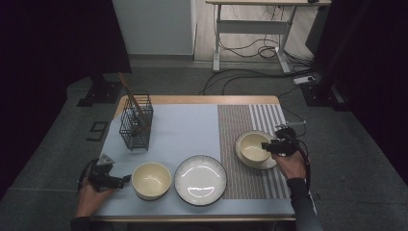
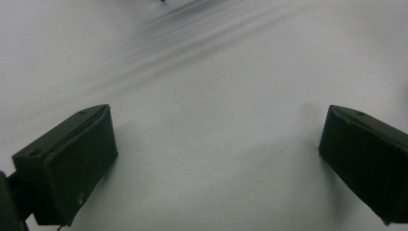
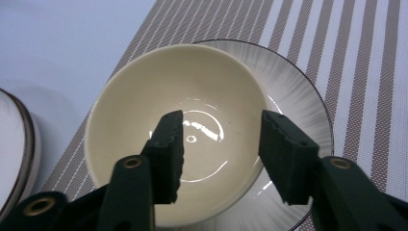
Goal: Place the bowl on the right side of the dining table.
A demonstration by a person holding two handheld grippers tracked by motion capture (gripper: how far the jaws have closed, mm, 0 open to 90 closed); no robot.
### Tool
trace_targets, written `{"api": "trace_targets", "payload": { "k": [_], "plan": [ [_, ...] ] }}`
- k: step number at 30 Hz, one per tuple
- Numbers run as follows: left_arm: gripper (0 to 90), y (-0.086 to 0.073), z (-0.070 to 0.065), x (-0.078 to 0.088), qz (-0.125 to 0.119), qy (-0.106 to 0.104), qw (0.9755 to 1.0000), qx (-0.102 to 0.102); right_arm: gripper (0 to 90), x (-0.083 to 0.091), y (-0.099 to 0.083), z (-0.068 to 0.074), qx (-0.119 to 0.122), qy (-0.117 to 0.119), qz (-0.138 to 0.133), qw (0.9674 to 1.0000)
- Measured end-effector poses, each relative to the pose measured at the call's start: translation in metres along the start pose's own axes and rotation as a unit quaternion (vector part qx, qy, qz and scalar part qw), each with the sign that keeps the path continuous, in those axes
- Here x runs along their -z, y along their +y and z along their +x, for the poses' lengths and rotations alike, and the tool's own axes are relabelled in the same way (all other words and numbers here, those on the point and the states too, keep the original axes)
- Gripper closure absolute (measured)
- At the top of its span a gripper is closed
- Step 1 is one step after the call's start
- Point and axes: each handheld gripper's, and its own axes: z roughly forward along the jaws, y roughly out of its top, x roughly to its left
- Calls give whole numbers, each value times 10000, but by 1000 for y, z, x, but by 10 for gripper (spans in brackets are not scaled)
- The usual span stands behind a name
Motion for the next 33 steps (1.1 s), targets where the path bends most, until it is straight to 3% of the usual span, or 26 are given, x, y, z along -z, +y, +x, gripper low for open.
{"api": "trace_targets", "payload": {
  "k": [3, 7, 17, 21, 25, 33],
  "plan": [
    [0, 0, 0, 0, 0, 0, 10000, -1, 412, 5, 0, 8, 50, 92, 32, 9999],
    [0, 0, 0, 0, 0, 1, 10000, -2, 369, 8, -1, 15, 144, 72, -31, 9999],
    [0, 0, 0, 0, 0, 1, 10000, -4, 372, 14, -7, 42, 626, 360, -253, 9971],
    [0, 0, 0, 0, 0, 0, 10000, -4, 335, 18, -15, 50, 687, 440, -314, 9962],
    [0, 0, 0, 0, -1, 1, 10000, -3, 305, 20, -21, 53, 705, 430, -391, 9958],
    [0, 0, 0, 0, 7, 2, 10000, -7, 217, 22, -44, 60, 1032, 202, -590, 9927]
  ]
}}
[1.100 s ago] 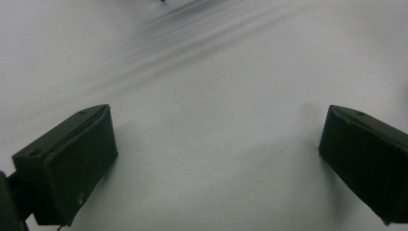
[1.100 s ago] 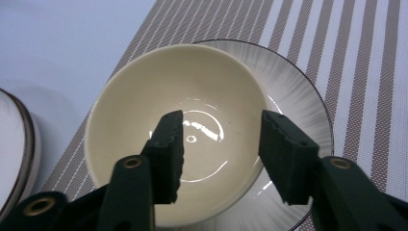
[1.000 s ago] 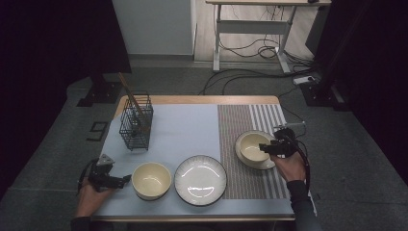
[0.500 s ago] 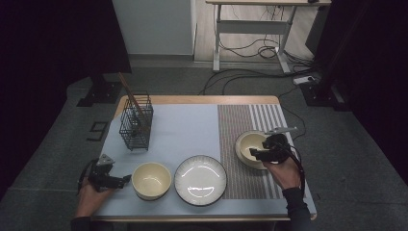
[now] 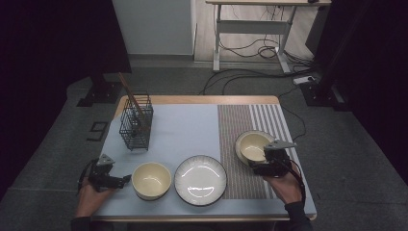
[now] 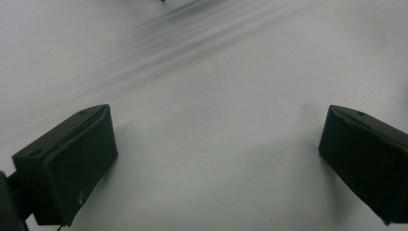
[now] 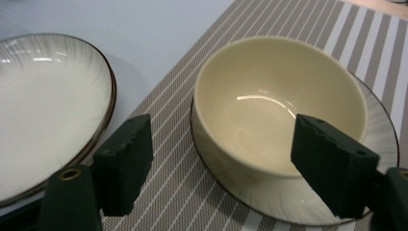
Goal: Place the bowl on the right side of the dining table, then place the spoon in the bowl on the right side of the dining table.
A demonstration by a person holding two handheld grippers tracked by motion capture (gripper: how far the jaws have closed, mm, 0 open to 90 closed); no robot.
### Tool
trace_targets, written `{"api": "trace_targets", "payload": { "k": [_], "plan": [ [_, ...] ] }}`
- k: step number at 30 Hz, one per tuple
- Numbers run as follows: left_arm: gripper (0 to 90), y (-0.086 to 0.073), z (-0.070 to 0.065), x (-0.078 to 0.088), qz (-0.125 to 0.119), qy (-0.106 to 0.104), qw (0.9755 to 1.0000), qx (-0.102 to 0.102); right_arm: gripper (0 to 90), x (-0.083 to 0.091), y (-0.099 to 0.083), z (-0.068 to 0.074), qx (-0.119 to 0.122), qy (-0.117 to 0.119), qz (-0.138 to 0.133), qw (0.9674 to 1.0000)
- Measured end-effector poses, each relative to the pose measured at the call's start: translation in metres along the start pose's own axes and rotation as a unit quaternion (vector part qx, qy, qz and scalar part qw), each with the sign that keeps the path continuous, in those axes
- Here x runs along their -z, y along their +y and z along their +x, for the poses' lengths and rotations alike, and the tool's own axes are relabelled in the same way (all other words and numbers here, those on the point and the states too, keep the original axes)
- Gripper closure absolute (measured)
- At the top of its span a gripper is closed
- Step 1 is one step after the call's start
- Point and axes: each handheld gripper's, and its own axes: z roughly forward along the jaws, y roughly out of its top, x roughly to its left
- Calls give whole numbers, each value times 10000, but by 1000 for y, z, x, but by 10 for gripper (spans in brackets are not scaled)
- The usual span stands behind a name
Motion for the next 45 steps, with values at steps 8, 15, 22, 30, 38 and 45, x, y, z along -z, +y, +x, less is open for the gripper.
{"api": "trace_targets", "payload": {
  "k": [8, 15, 22, 30, 38, 45],
  "plan": [
    [0, 0, 0, 0, -1, 0, 10000, 0, 182, 1, -21, 4, 16, -252, 134, 9996],
    [0, 0, 0, 0, 3, -2, 10000, 0, 154, -1, -36, 1, -282, -293, 279, 9988],
    [0, 0, 0, 0, 2, -2, 10000, 0, 197, -8, -51, -3, -419, -315, 575, 9970],
    [0, 0, 0, 0, 3, -3, 10000, 1, 202, -17, -61, -6, -235, -473, 980, 9938],
    [0, 0, 0, 0, 4, -4, 10000, 2, 196, -17, -62, -6, -255, -442, 978, 9939],
    [0, 0, 0, 0, 2, -5, 10000, 4, 202, -15, -59, -3, -221, -398, 917, 9947]
  ]
}}
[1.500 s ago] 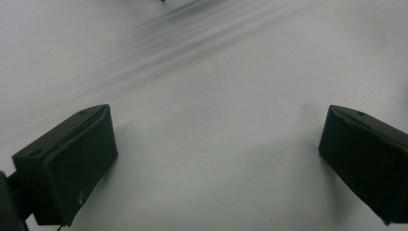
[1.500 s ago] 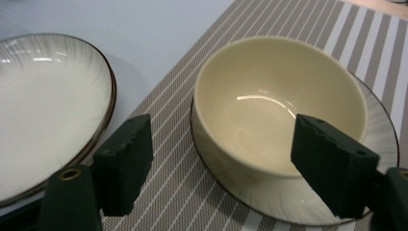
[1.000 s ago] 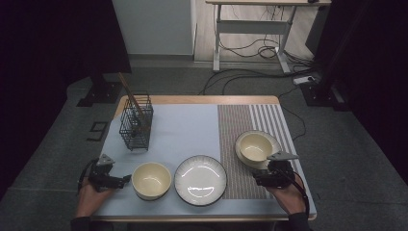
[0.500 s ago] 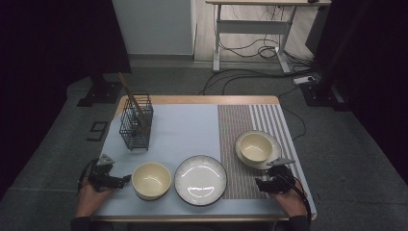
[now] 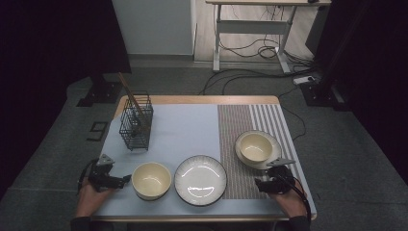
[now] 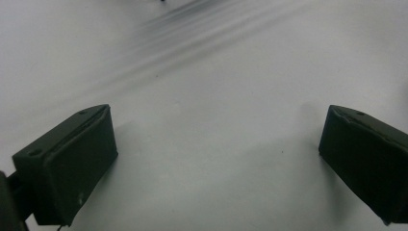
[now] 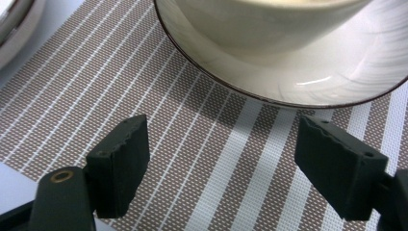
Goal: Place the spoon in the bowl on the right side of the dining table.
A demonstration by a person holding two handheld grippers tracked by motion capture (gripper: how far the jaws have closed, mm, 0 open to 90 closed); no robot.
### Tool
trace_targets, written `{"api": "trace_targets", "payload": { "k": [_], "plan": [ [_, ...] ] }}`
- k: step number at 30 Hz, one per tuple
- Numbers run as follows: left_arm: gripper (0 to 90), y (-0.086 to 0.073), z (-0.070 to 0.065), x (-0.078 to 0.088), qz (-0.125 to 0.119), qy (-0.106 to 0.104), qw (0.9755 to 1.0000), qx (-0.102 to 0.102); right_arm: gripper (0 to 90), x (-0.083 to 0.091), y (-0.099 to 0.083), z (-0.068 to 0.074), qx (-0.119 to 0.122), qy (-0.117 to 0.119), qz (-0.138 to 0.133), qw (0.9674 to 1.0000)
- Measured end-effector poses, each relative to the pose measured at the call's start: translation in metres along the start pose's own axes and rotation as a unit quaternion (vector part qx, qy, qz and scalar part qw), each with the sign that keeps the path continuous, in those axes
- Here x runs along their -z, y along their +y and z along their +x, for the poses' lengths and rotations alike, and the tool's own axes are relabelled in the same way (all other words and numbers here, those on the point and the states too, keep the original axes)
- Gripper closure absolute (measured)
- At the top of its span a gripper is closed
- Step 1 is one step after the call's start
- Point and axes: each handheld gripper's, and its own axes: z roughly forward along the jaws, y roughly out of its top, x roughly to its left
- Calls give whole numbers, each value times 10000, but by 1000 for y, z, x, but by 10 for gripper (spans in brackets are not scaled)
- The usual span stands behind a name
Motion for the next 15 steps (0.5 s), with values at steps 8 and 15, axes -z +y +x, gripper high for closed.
{"api": "trace_targets", "payload": {
  "k": [8, 15],
  "plan": [
    [0, 0, 0, 0, 0, 0, 10000, 0, 229, 6, 4, 7, 81, 100, -129, 9998],
    [0, 0, 0, 0, 0, -1, 10000, 1, 258, 11, 9, 14, -1, 280, -171, 9995]
  ]
}}
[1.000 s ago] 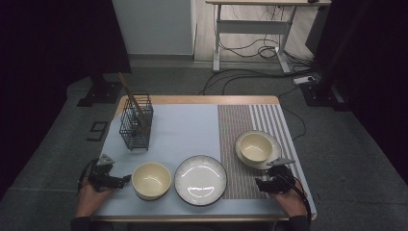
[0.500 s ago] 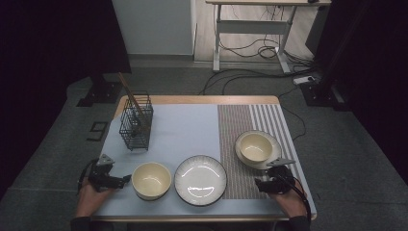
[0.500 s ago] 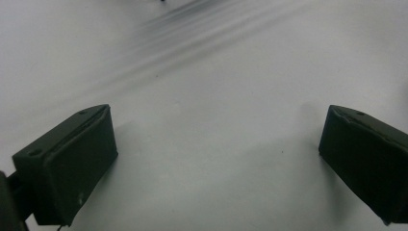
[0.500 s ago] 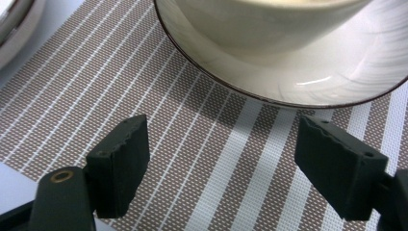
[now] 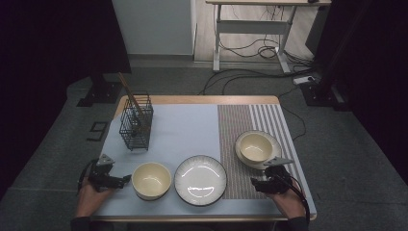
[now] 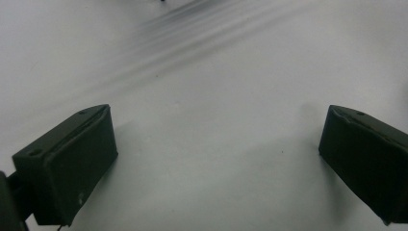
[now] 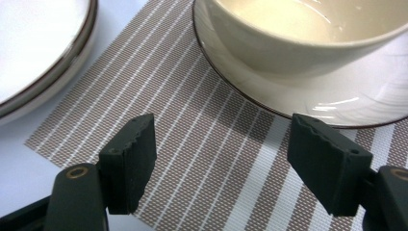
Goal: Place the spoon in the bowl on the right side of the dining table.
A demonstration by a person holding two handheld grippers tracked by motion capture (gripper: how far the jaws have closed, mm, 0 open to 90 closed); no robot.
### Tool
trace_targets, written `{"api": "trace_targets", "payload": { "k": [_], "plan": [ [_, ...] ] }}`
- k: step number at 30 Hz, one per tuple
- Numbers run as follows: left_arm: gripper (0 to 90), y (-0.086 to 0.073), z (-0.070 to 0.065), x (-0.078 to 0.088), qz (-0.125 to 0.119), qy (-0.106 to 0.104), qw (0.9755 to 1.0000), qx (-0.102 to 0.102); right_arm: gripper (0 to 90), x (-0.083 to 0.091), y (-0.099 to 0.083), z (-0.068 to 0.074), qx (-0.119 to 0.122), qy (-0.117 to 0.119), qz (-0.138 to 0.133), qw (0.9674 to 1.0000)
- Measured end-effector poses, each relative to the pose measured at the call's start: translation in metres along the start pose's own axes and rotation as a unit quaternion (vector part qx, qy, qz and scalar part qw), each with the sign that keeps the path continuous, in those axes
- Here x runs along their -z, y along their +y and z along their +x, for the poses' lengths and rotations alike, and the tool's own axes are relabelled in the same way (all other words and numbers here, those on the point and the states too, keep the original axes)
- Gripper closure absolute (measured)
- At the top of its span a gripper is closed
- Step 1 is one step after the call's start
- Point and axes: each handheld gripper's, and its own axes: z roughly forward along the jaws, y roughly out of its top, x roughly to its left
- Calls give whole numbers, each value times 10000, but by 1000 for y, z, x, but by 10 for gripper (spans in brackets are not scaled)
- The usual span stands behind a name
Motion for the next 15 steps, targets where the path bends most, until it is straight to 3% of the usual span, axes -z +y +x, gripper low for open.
{"api": "trace_targets", "payload": {
  "k": [4, 10, 13, 15],
  "plan": [
    [0, 0, 0, 0, 1, 1, 10000, -2, 273, 3, 4, 5, 20, 79, -11, 10000],
    [0, 0, 0, 0, -2, 2, 10000, -1, 262, 3, 14, 13, 144, 419, -60, 9990],
    [0, 0, 0, 0, -1, 2, 10000, -1, 263, 2, 21, 21, 436, 161, -14, 9989],
    [0, 0, 0, 0, -2, 3, 10000, -2, 261, 1, 26, 27, 589, 168, 44, 9981]
  ]
}}
